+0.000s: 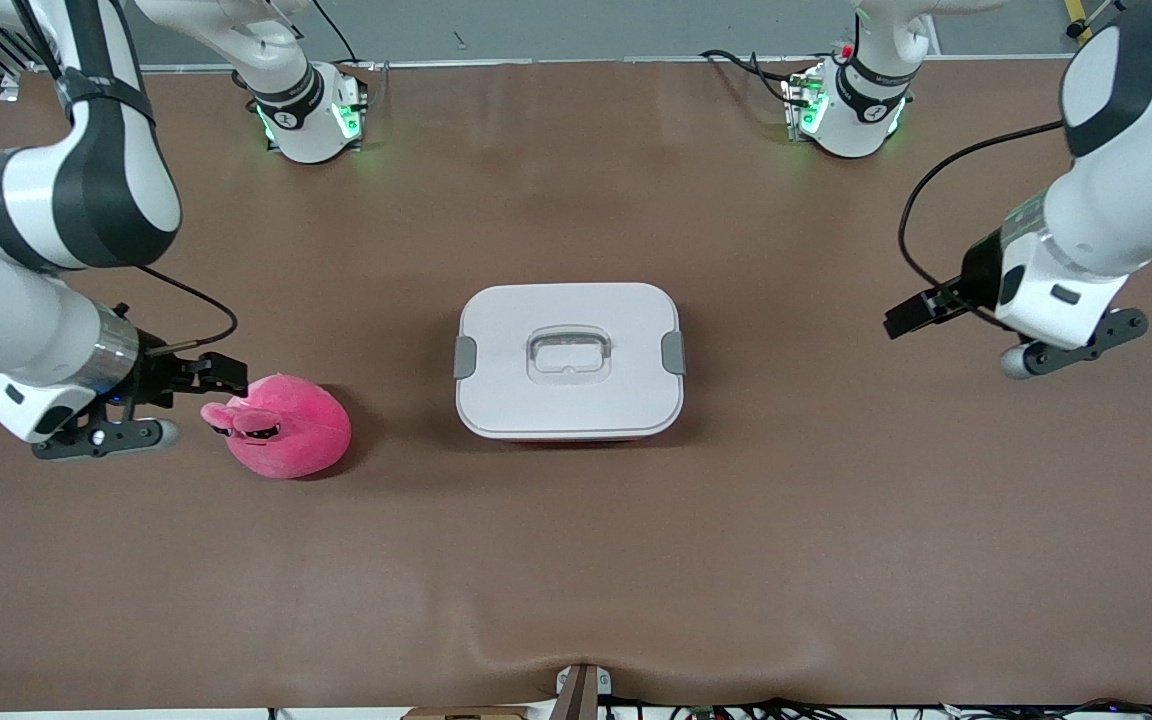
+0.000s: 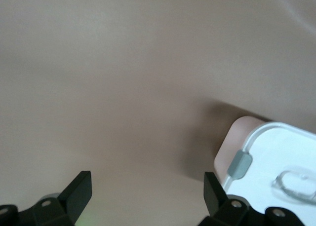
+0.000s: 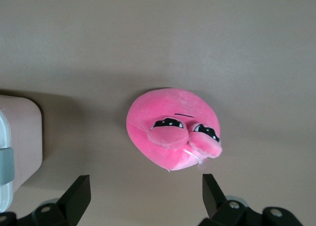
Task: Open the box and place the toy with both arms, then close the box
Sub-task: 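Grasp the pink plush with the right gripper while the left gripper grasps the lid handle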
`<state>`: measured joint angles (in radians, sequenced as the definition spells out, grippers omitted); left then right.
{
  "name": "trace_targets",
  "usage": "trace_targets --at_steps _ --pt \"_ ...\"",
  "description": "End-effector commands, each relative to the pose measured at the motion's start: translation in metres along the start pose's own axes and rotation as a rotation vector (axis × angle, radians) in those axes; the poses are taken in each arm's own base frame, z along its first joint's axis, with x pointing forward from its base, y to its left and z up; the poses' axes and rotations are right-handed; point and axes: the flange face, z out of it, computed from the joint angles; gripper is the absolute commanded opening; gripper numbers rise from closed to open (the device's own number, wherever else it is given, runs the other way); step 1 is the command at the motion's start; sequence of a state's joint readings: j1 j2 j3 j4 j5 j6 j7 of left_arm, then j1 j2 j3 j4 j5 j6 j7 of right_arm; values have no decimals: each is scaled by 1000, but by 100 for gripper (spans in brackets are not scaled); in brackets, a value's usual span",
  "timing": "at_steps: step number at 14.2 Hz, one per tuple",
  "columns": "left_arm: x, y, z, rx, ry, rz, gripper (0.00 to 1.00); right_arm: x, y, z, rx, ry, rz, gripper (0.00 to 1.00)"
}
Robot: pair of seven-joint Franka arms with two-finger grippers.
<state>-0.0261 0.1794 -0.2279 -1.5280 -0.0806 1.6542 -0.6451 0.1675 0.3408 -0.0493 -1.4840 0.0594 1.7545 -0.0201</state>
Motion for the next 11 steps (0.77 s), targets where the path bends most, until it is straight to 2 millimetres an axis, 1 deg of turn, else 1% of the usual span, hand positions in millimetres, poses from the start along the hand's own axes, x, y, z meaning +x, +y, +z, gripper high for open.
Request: trace_targets --at_steps 1,2,3,4,5,6,7,8,10,11 --pt "-10 27 8 -23 -11 -115 100 1 -11 30 9 2 -17 100" --pt "-20 39 11 -20 -14 -145 100 1 -12 36 8 1 -16 100" --pt "-26 51 20 -12 -24 -173 100 1 -14 36 7 2 -19 100" --pt "-36 64 26 -5 -30 -214 100 2 -11 35 5 7 -17 100" --pt "-45 76 33 4 -37 -252 100 5 -5 40 4 9 -9 100" --pt "-53 88 39 3 -38 -289 100 10 -4 51 -1 7 -13 100" --pt "-64 102 44 -1 -34 -332 100 11 -2 56 -6 1 -36 100" --pt "-72 115 53 -4 -34 -399 100 12 -2 59 -8 -2 -50 100" --pt "-88 136 59 -25 -25 -527 100 11 2 61 -17 -7 -48 100" --pt "-99 150 65 -30 -21 -560 100 11 4 64 -24 -12 -49 100"
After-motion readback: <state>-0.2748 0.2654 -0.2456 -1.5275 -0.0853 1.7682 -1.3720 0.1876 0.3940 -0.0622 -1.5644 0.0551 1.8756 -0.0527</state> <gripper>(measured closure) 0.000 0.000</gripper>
